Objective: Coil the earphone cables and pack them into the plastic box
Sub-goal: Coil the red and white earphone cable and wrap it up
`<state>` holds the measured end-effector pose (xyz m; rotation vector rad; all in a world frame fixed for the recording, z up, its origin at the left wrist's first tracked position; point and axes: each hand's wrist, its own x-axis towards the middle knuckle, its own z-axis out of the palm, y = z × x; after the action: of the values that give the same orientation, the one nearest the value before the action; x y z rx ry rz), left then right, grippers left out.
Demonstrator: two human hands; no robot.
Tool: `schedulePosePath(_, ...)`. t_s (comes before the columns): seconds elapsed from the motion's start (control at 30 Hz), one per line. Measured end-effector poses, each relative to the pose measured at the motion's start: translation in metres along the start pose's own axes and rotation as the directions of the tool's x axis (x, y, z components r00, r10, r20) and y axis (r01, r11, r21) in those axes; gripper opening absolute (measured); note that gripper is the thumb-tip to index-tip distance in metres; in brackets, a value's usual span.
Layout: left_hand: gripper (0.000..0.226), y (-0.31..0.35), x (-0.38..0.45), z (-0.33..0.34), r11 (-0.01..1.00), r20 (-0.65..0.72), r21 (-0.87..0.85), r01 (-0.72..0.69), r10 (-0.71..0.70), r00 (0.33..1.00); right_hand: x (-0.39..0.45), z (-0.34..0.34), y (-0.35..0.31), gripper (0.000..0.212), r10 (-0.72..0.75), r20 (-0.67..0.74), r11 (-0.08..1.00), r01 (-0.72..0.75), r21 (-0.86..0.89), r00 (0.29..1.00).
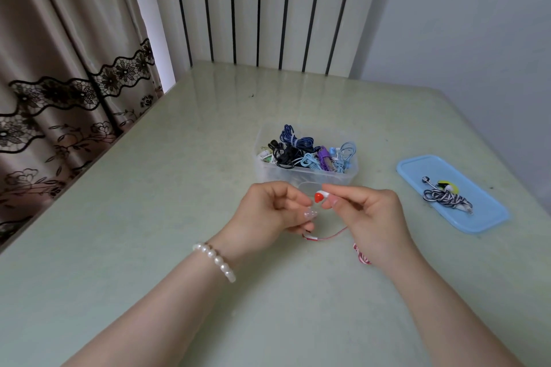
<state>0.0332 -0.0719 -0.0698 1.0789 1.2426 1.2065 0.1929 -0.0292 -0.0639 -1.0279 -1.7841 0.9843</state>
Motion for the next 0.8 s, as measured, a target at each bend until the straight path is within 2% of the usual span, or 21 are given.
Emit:
schedulePosePath(0.13,0.011,-0.0036,0.001,0.01,0.974,-0.056,-0.215,0.068,-0.081,0.995,-0.004,0.0068,0.0006,0.036,-0.117,-0.009,0.99,0.116,-0.081,0.993)
schedulePosePath(0.23,0.01,-0.0056,0.0009,0.0089,0.968,-0.104,-0.245,0.053,-0.081,0.991,-0.0054,0.0079,0.0007,0.026,-0.137,0.016,0.99,0.138,-0.025,0.99)
schedulePosePath(0.3,0.009,-0.0066,0.0,0.0098,0.98,-0.111,-0.199,0.025,-0.048,0.993,-0.0048,0.0075,-0.0006,0.017,-0.094,0.025,0.993,0.091,0.072,0.995)
schedulePosePath(0.43,0.013,-0.007,-0.0011,0.0106,0.986,-0.109,-0.168,0.009,-0.028,0.994,-0.0012,0.0052,-0.0025,0.017,0.052,0.017,0.977,-0.055,0.207,0.998)
schedulePosePath(0.53,0.017,-0.0044,-0.0015,0.0089,0.943,-0.035,-0.32,0.084,-0.101,0.994,0.0013,0.0025,-0.0007,0.021,0.166,0.038,0.935,-0.169,0.31,0.985)
schedulePosePath(0.6,0.019,-0.0023,-0.001,0.0073,0.896,-0.028,-0.424,0.13,-0.156,0.987,0.0029,0.001,0.0027,0.02,0.212,0.061,0.928,-0.22,0.299,0.975)
schedulePosePath(0.73,0.017,-0.0002,-0.0006,0.0058,0.868,-0.082,-0.479,0.133,-0.196,0.977,0.0023,0.0022,0.0038,0.01,0.263,0.113,0.884,-0.287,0.368,0.958)
schedulePosePath(0.8,0.015,-0.0002,-0.0012,0.0068,0.869,-0.097,-0.478,0.129,-0.198,0.975,0.0007,0.0039,0.0036,0.015,0.252,0.121,0.894,-0.278,0.35,0.96)
